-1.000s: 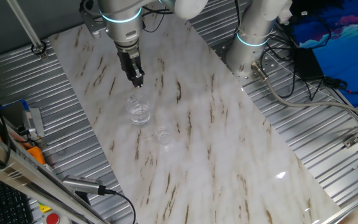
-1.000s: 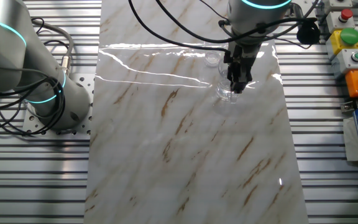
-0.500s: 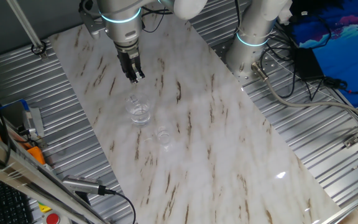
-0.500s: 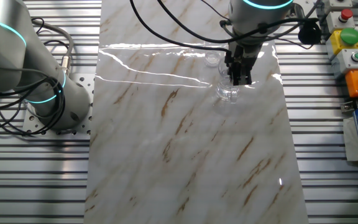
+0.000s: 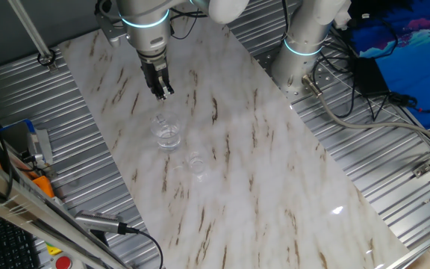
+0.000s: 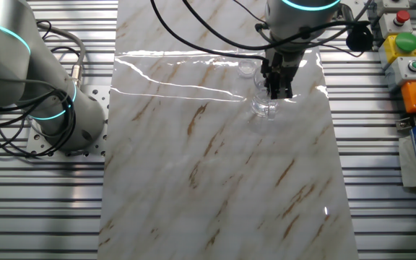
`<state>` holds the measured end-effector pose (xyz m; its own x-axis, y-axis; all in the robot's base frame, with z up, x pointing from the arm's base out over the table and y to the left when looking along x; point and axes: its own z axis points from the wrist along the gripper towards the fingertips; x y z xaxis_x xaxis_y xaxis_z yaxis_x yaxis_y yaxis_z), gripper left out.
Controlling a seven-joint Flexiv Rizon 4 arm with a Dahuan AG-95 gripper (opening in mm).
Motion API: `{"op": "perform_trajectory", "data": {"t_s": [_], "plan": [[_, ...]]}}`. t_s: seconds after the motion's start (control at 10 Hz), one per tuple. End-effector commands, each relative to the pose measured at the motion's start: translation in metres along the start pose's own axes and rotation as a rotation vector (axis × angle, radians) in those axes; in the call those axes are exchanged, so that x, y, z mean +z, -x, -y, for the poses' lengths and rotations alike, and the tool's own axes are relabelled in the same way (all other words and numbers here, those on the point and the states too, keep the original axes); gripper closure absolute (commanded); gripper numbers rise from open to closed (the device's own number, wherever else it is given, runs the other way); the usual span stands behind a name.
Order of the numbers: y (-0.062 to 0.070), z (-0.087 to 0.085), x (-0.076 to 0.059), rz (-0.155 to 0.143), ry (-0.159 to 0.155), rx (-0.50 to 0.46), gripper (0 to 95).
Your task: Pour the water from one cup into another empty cup
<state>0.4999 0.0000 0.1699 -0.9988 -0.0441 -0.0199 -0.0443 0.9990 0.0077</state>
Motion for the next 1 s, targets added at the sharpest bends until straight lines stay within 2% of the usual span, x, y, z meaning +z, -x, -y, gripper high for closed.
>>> {"op": "perform_trajectory", "data": {"t_s": [0.1, 0.7, 0.8, 0.9, 1.0], "plan": [[0.0000, 0.0000, -0.0001, 0.000, 0.000, 0.000, 95.0], [-0.0002, -0.0001, -0.0002, 0.000, 0.000, -0.018, 95.0], [-0.0016, 0.0001, 0.0001, -0.001, 0.002, -0.052, 95.0], [-0.0035, 0.0007, -0.0010, -0.008, 0.001, -0.137, 95.0], [-0.0043, 0.0021, -0.0019, -0.007, 0.000, -0.292, 95.0]]}}
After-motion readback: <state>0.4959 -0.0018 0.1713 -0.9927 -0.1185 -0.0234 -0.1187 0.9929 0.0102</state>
